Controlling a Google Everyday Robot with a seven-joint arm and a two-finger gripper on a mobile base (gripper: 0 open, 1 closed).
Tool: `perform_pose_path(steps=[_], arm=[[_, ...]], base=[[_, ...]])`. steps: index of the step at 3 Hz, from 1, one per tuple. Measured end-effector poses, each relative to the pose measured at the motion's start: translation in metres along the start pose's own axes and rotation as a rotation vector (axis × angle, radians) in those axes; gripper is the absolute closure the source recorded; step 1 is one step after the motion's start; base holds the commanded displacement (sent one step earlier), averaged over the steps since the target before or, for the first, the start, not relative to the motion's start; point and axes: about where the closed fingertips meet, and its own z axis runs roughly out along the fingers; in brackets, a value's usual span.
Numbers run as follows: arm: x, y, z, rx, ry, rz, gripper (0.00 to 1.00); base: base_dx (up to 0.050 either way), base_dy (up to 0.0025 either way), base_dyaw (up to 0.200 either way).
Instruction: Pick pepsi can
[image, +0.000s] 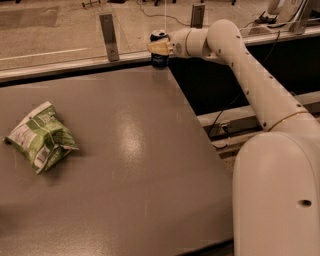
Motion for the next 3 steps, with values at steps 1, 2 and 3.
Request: perform_pose_path(steps=[1, 2, 3], arm=[[-0.004, -0.002, -0.008, 0.006, -0.005, -0.005, 0.87], [-0.013, -0.004, -0.018, 0.007, -0.017, -0.023, 1.00], [-0.028, -0.007, -0.032, 0.010, -0.039, -0.055, 1.00]], base=[[0.000, 0.00000, 0.000], [0.000, 0.00000, 0.000], [0.000, 0.00000, 0.000]])
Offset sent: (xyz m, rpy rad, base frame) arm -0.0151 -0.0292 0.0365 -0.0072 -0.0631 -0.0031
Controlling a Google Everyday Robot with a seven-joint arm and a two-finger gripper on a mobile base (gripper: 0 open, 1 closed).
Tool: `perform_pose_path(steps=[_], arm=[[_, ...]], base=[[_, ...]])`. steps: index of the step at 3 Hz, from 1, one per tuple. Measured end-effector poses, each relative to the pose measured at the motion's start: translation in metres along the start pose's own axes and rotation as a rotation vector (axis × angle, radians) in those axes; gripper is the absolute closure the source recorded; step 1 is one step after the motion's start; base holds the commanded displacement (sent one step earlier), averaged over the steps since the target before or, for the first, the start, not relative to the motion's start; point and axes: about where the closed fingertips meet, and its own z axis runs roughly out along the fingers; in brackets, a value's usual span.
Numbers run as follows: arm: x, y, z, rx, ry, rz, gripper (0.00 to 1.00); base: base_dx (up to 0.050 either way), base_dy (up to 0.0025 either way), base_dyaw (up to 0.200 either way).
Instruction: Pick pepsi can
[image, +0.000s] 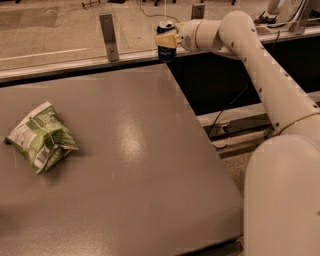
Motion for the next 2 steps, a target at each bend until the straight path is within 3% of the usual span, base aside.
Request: perform_pose_path(steps=[1, 2], arm=[[-0.0228, -0.0080, -0.0220, 0.013, -0.046, -0.053, 1.00], [-0.0229, -0.0081, -0.0223, 0.013, -0.047, -0.054, 1.00]], base=[[0.000, 0.00000, 0.000], [0.000, 0.00000, 0.000]])
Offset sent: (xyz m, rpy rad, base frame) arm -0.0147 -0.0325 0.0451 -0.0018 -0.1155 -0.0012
